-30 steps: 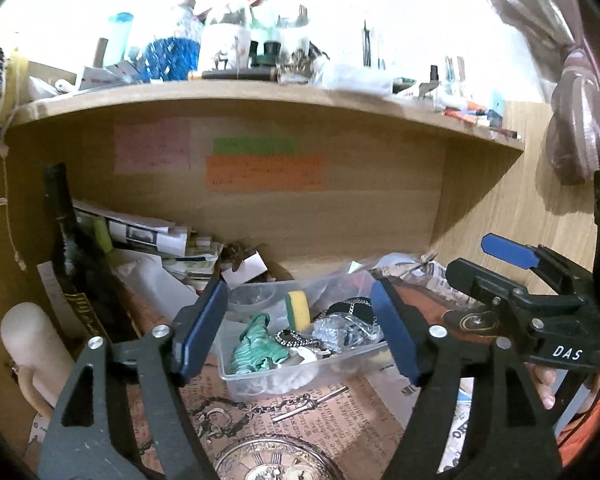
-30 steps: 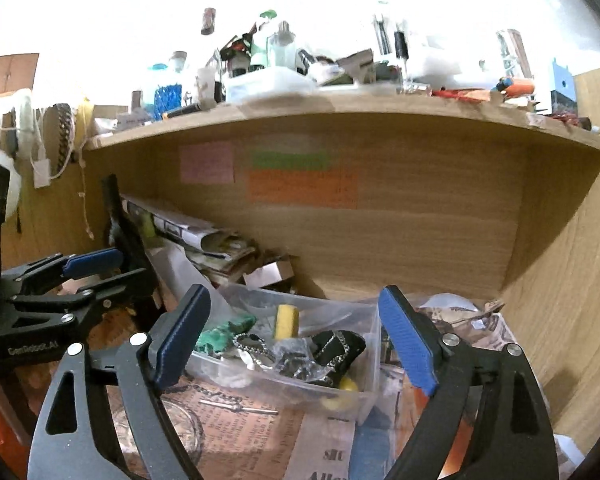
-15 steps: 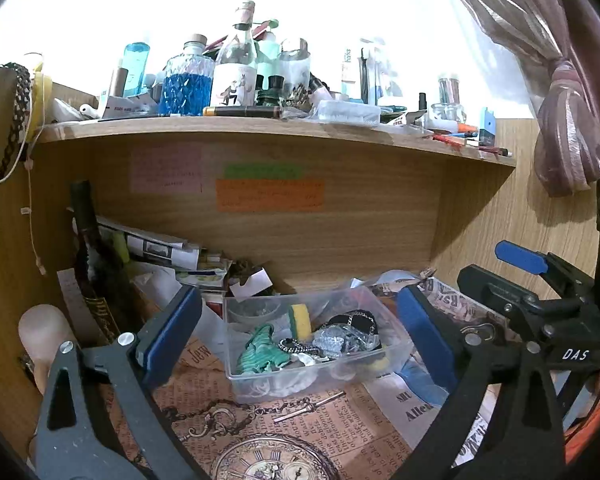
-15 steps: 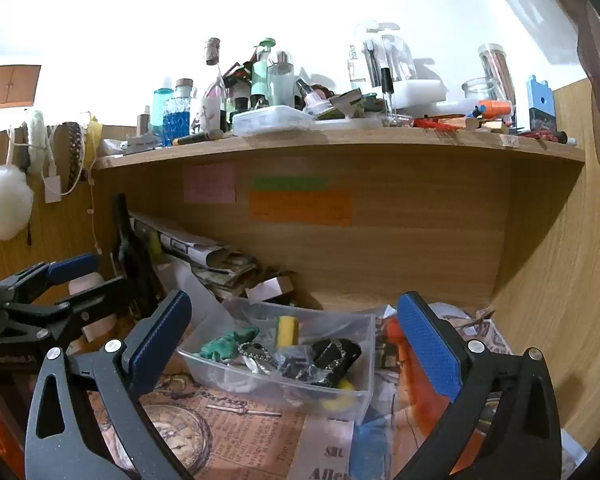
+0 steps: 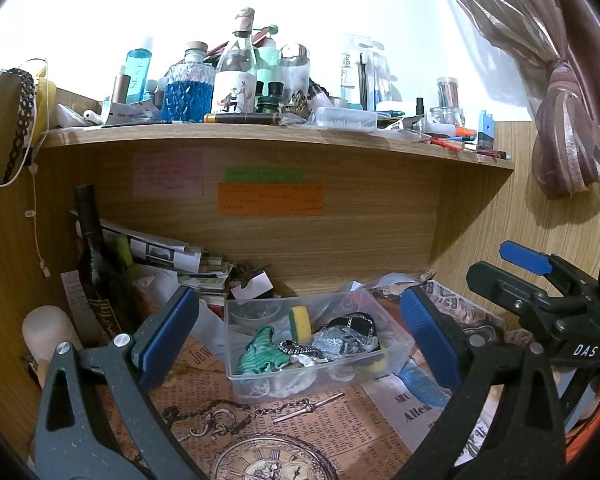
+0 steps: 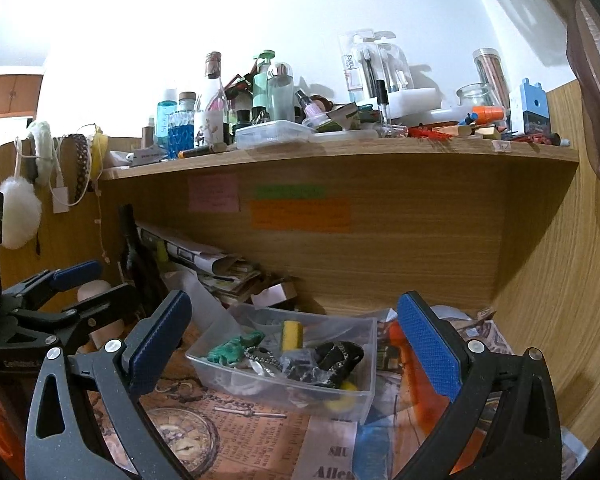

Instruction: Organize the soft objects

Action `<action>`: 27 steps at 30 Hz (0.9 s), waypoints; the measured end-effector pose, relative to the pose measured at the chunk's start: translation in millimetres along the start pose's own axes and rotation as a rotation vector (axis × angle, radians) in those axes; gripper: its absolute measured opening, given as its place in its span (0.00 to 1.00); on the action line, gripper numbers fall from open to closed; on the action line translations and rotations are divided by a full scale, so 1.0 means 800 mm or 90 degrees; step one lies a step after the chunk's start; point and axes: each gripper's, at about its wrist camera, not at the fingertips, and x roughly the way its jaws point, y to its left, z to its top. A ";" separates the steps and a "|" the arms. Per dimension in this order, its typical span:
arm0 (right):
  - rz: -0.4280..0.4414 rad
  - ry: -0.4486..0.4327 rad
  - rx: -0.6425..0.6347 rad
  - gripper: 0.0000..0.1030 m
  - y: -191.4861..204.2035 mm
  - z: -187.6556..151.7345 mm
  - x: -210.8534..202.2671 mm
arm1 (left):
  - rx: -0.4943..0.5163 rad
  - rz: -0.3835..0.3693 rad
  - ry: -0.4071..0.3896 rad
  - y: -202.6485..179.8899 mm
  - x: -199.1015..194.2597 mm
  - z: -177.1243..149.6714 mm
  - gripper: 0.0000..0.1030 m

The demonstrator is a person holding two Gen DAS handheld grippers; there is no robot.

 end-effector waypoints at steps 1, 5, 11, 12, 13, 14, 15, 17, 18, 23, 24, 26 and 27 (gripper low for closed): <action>0.000 0.000 -0.001 1.00 0.000 0.000 0.000 | 0.000 0.001 -0.001 -0.002 -0.001 0.000 0.99; -0.001 -0.001 -0.001 1.00 0.001 0.000 -0.001 | 0.003 0.003 -0.004 -0.005 -0.002 0.001 0.99; 0.000 -0.001 -0.002 1.00 0.002 0.000 -0.001 | 0.006 0.003 -0.005 -0.009 -0.004 0.001 0.99; -0.002 -0.001 -0.002 1.00 0.002 0.000 -0.001 | 0.006 0.003 -0.006 -0.010 -0.005 0.001 0.99; -0.001 -0.001 -0.002 1.00 0.002 0.000 -0.001 | 0.008 -0.001 -0.005 -0.010 -0.005 0.001 0.99; -0.001 -0.001 -0.002 1.00 0.002 0.000 -0.001 | 0.009 -0.002 -0.005 -0.011 -0.005 0.001 0.99; -0.001 -0.001 -0.002 1.00 0.002 0.000 -0.002 | 0.009 -0.001 -0.005 -0.012 -0.006 0.000 0.99; 0.000 0.000 -0.002 1.00 0.002 0.000 -0.002 | 0.010 0.000 -0.006 -0.013 -0.006 0.001 0.99; 0.001 -0.001 -0.002 1.00 0.002 0.000 -0.003 | 0.009 0.000 -0.005 -0.013 -0.006 0.001 0.99; 0.001 -0.001 -0.002 1.00 0.003 0.000 -0.004 | 0.006 -0.003 -0.003 -0.013 -0.005 0.000 0.99; 0.002 -0.001 -0.001 1.00 0.003 0.000 -0.005 | 0.006 -0.004 -0.003 -0.014 -0.005 0.000 0.99; 0.001 -0.001 -0.002 1.00 0.003 0.000 -0.003 | 0.007 -0.002 -0.004 -0.013 -0.005 0.000 0.99; 0.001 -0.001 -0.003 1.00 0.003 0.000 -0.004 | 0.008 -0.001 -0.005 -0.013 -0.005 0.000 0.99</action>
